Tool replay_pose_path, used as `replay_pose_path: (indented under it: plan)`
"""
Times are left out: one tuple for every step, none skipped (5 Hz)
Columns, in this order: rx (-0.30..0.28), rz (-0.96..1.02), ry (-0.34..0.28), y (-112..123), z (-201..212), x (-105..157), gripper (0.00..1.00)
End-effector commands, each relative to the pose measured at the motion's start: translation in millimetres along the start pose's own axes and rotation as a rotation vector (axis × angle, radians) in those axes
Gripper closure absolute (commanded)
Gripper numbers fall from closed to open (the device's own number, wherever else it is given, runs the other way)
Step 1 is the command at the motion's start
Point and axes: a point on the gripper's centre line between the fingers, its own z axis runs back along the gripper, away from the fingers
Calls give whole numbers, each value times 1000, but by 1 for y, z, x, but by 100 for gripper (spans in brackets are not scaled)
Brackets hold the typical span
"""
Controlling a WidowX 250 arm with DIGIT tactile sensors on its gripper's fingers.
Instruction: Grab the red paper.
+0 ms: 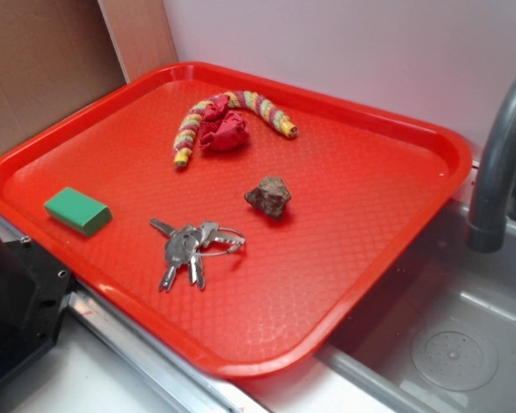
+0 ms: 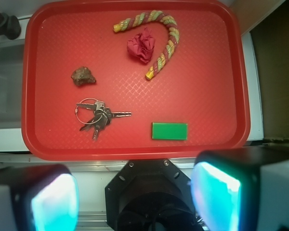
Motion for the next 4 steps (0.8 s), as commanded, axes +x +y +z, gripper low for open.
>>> replay_pose_path:
  plan:
    - [0,0,0,0,0,0,0]
    - [26,-48,-102,17,-30,33,0]
    - [40,-16,-152,31,-71,69,0]
    - [24,-22,-202,34,-93,94,0]
